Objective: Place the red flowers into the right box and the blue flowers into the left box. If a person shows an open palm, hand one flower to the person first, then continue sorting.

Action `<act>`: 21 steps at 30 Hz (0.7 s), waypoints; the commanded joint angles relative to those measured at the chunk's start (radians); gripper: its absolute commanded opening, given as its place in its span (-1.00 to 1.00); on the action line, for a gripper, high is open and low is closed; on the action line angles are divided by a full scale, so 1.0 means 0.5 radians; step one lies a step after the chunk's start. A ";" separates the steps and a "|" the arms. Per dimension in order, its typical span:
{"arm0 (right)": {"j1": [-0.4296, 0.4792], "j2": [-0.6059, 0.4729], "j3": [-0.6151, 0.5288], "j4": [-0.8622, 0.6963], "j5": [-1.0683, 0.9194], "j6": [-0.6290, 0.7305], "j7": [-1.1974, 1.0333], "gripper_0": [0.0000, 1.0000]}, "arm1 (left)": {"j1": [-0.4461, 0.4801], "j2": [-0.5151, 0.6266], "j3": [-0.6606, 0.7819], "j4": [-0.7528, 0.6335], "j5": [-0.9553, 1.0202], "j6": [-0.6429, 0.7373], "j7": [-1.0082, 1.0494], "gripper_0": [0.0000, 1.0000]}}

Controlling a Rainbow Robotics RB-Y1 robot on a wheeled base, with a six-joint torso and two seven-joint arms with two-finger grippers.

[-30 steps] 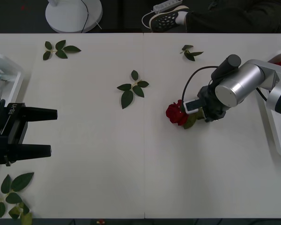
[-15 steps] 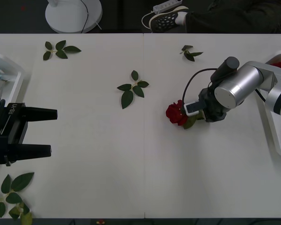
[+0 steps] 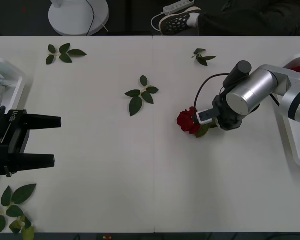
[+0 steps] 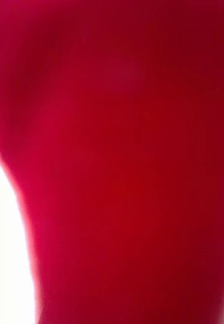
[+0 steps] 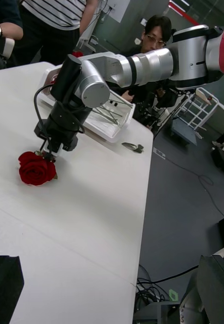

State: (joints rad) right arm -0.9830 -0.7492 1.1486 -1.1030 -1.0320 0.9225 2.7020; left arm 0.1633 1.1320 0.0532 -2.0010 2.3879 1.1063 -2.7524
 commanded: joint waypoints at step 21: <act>-0.013 -0.370 -0.027 -0.669 -0.599 0.284 -0.765 -1.00 | -0.060 -0.021 0.007 -0.008 0.029 -0.016 0.094 1.00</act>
State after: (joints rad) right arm -1.0106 -0.8454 1.1630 -1.3316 -1.2875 1.0514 2.4562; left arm 0.1632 1.1320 0.0532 -2.0004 2.3881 1.1060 -2.7524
